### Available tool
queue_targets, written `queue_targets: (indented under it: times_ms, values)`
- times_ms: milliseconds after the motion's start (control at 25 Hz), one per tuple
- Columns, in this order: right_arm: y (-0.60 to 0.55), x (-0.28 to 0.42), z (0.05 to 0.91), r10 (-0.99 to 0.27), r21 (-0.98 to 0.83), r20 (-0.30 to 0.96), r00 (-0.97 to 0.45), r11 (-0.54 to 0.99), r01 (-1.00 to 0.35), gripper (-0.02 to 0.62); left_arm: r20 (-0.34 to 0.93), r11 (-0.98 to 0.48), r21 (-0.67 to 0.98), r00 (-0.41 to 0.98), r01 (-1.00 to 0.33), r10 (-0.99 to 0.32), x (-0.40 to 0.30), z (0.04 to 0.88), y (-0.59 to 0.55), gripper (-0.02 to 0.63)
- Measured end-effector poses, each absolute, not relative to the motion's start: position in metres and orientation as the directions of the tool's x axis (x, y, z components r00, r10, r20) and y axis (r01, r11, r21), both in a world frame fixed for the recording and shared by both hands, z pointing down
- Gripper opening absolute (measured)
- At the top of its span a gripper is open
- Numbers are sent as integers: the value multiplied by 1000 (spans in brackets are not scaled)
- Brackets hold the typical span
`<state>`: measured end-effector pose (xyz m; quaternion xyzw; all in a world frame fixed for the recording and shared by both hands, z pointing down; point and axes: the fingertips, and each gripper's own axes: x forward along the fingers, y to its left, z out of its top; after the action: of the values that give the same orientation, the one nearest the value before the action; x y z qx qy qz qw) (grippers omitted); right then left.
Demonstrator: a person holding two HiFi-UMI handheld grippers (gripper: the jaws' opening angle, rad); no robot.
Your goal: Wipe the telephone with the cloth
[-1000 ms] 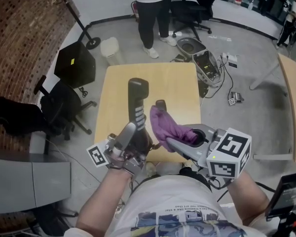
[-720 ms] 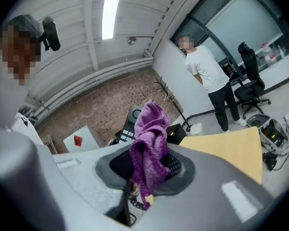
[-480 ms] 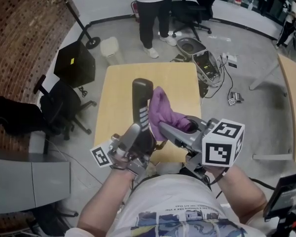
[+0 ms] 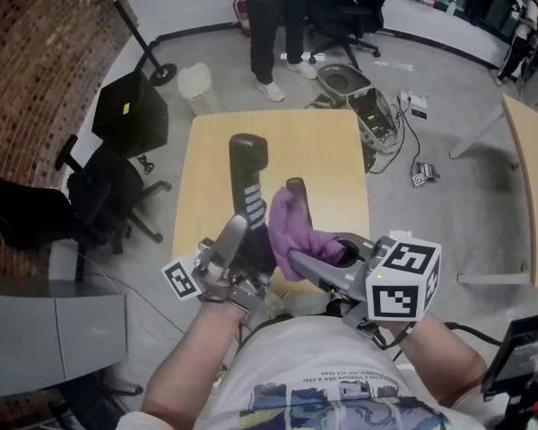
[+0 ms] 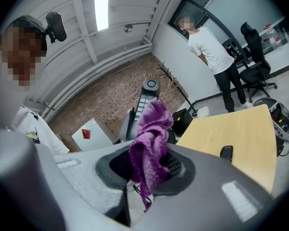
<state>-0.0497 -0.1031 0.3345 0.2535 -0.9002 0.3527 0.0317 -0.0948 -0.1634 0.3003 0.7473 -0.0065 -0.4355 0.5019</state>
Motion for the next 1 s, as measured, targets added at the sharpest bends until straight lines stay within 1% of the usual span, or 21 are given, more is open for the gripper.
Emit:
queue_targets:
  times_ms: [280,400,480,600,840,1000]
  values:
    - [-72,-71,350,-382,-582,317,-868,644,-496,84,-615,-471,780,643,412,-456,-112,311,-168,250]
    - [-59,-73,358,-389,-552,348,-853,650,-522,84,-573,-461,808,674,368,-466,-117,321,-170,250]
    - [-54,-72,365,-412,-528,371,-833,644,-554,84,-538,-453,828,697,331,-474,-121,331,-173,250]
    - [-49,-61,376,-478,-485,414,-775,605,-632,84,-475,-443,858,729,259,-493,-128,349,-175,250]
    - [-46,-11,384,-589,-426,481,-649,490,-760,84,-352,-415,901,770,124,-533,-120,377,-176,250]
    - [-47,13,390,-612,-401,488,-622,476,-783,84,-262,-394,919,777,19,-573,-113,392,-172,250]
